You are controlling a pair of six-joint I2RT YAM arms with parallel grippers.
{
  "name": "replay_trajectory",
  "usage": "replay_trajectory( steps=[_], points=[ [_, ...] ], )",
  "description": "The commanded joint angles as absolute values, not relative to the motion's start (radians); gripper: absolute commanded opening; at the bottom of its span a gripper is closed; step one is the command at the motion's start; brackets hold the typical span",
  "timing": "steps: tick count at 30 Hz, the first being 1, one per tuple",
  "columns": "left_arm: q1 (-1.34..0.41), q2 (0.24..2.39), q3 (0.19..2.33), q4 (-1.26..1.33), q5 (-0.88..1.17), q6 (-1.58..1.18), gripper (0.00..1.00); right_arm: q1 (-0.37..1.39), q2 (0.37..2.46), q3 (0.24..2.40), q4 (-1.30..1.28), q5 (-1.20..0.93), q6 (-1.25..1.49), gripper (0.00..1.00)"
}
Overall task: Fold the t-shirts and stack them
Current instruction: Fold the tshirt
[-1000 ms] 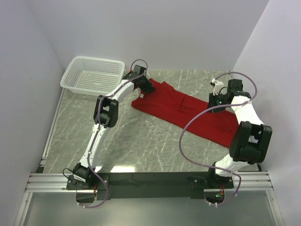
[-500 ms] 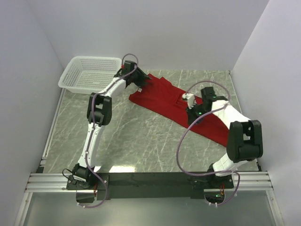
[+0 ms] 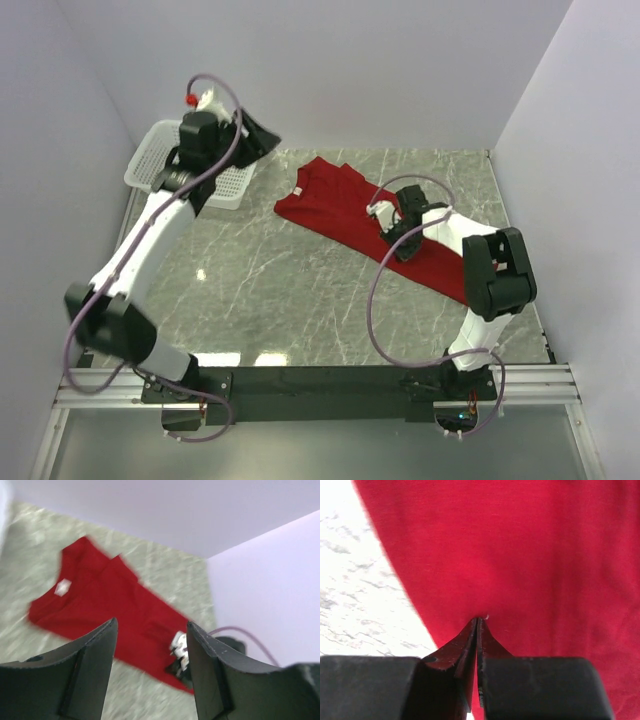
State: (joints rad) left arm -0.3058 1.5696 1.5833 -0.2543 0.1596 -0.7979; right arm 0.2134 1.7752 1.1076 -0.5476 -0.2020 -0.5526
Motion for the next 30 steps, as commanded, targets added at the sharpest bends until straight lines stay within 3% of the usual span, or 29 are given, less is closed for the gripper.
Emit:
replay_trajectory(
  steps=[1,8,13,19,23,27,30],
  points=[
    [-0.308,1.455,1.406,-0.311,0.069,-0.701,0.63,0.284,1.764,1.074,-0.551,-0.144,-0.594,0.09],
    [-0.307,1.054,1.037,-0.396,-0.083,-0.698,0.74,0.431,1.671,0.934,-0.604,-0.172,-0.63,0.06],
    [-0.305,0.858,0.892,-0.469,-0.083,-0.742,0.75,0.567,1.66,0.943,-0.649,-0.215,-0.582,0.06],
    [-0.305,0.733,0.758,-0.456,-0.04,-0.833,0.74,0.759,1.787,1.112,-0.693,-0.342,-0.466,0.07],
    [-0.307,0.729,0.71,-0.41,0.014,-0.865,0.74,0.814,1.914,1.355,-0.768,-0.445,-0.442,0.08],
    [-0.307,0.762,0.687,-0.359,0.064,-0.887,0.73,0.769,1.918,1.528,-0.847,-0.468,-0.454,0.12],
    [-0.308,0.794,0.673,-0.316,0.083,-0.899,0.73,0.632,1.904,1.629,-0.889,-0.533,-0.454,0.14]
  ],
)
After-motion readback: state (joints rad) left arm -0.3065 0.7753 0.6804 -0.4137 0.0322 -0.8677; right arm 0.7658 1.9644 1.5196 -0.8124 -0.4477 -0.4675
